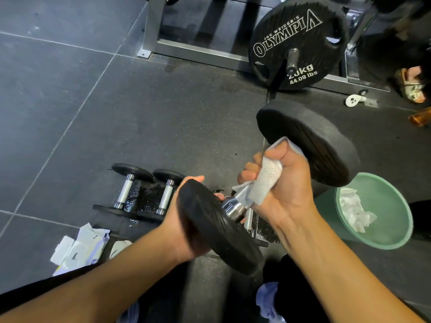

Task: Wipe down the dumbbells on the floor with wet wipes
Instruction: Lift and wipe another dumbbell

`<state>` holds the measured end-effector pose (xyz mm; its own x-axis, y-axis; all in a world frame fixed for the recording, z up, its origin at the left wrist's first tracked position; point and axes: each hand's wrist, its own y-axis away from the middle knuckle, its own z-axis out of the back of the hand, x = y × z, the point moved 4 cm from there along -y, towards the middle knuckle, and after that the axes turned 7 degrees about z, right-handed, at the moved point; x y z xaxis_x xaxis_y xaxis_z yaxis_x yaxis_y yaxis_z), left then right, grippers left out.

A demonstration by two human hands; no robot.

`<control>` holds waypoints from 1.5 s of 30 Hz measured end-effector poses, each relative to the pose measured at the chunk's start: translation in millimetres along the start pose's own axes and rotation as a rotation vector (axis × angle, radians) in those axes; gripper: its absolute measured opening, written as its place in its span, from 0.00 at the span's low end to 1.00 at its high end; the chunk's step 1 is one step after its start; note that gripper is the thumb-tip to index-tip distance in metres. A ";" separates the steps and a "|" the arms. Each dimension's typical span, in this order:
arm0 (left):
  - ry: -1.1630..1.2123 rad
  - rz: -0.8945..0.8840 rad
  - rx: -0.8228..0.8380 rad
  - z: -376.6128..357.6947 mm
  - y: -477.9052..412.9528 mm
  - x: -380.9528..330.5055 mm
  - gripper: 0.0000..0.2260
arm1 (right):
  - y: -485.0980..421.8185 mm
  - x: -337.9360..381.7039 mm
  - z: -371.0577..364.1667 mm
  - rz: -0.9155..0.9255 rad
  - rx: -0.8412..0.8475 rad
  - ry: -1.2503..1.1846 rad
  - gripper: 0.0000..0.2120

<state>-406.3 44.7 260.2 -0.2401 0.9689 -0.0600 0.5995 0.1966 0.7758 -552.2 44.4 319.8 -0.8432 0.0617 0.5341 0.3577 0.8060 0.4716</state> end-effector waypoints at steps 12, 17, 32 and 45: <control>-1.599 -1.552 0.085 -39.9 61.9 -37.5 0.17 | -9.9 -4.9 10.0 -0.118 -0.203 -0.121 0.12; -0.339 -0.389 -0.104 -7.5 4.7 -29.8 0.29 | -4.6 -2.7 2.8 -0.076 -0.130 -0.105 0.17; -1.478 -1.433 0.094 -39.2 58.8 -54.6 0.18 | -10.8 -16.9 5.4 -0.183 -0.267 -0.083 0.10; -0.137 -0.049 -0.038 5.9 -8.1 -15.8 0.26 | -4.5 -12.5 1.7 -0.128 -0.234 -0.073 0.17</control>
<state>-402.9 28.7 251.2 -0.1600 0.9703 -0.1813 0.5596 0.2404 0.7931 -543.9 41.0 309.8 -0.9111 0.0178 0.4117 0.3226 0.6524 0.6857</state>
